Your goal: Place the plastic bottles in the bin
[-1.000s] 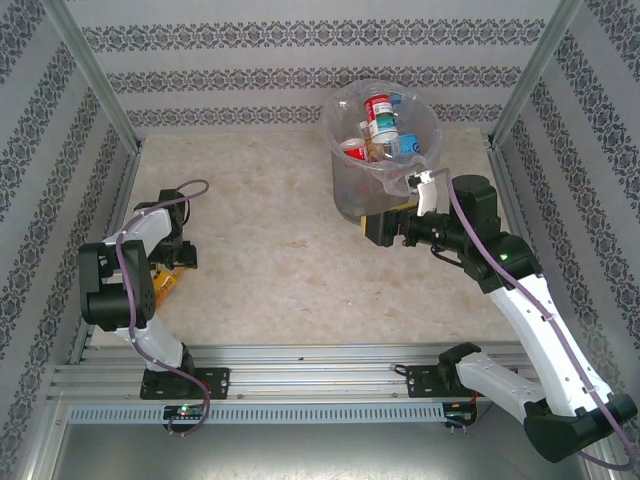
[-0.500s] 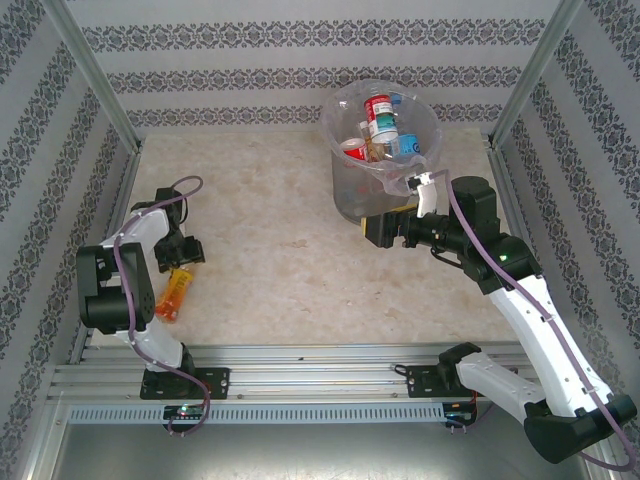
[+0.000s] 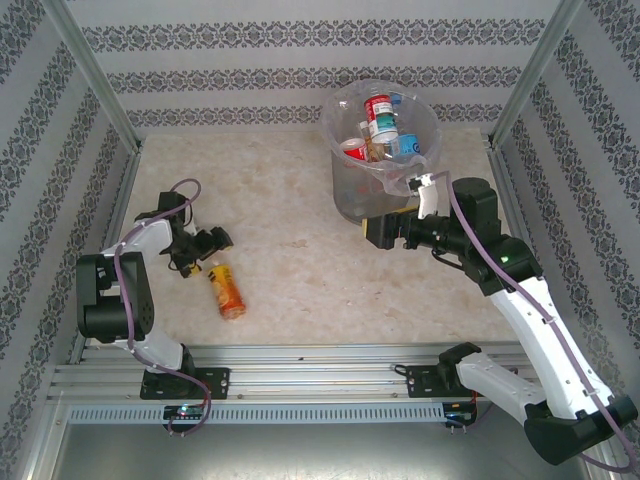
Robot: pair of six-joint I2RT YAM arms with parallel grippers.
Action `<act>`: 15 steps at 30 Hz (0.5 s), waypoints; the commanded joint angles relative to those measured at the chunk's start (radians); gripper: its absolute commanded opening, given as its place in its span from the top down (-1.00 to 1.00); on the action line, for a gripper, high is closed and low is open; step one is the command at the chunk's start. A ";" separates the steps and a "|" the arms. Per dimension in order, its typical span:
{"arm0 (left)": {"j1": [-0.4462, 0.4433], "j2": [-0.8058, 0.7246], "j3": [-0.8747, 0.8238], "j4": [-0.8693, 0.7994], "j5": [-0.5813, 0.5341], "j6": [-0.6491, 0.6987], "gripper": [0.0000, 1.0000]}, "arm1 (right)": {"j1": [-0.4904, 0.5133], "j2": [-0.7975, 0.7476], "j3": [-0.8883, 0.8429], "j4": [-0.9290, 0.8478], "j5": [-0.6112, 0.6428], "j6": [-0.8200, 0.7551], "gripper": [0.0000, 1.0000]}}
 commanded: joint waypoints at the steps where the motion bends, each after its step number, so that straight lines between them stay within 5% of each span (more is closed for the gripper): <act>1: -0.041 -0.028 0.040 -0.084 0.041 0.113 -1.00 | -0.005 -0.018 -0.024 -0.008 0.009 0.000 -0.96; 15: -0.225 -0.084 -0.016 -0.166 -0.143 -0.005 -1.00 | -0.004 -0.038 -0.029 -0.018 0.011 0.008 -0.96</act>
